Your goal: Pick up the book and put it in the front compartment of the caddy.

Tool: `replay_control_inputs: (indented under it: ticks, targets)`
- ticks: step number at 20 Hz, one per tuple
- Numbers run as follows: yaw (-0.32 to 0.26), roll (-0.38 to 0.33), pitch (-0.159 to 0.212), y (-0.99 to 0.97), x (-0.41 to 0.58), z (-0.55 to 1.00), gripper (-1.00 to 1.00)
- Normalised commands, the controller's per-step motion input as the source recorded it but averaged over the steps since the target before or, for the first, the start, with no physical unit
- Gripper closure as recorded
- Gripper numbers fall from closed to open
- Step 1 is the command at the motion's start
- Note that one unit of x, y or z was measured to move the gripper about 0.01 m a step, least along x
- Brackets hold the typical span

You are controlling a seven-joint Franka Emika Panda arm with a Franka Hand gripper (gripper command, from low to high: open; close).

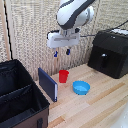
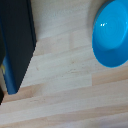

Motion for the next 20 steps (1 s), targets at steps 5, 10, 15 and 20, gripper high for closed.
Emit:
replay_control_inputs:
  ticks: [5,10,15,20]
  targets:
    - [0.058,-0.119,0.027,0.66,0.102,0.00,-1.00]
    - [0.052,-0.117,0.013,0.66,0.107,0.00,-1.00]
    - [0.046,-0.096,0.025,0.59,0.214,-0.04,-1.00]
    - [0.085,-0.069,0.025,0.36,0.341,-0.20,-1.00]
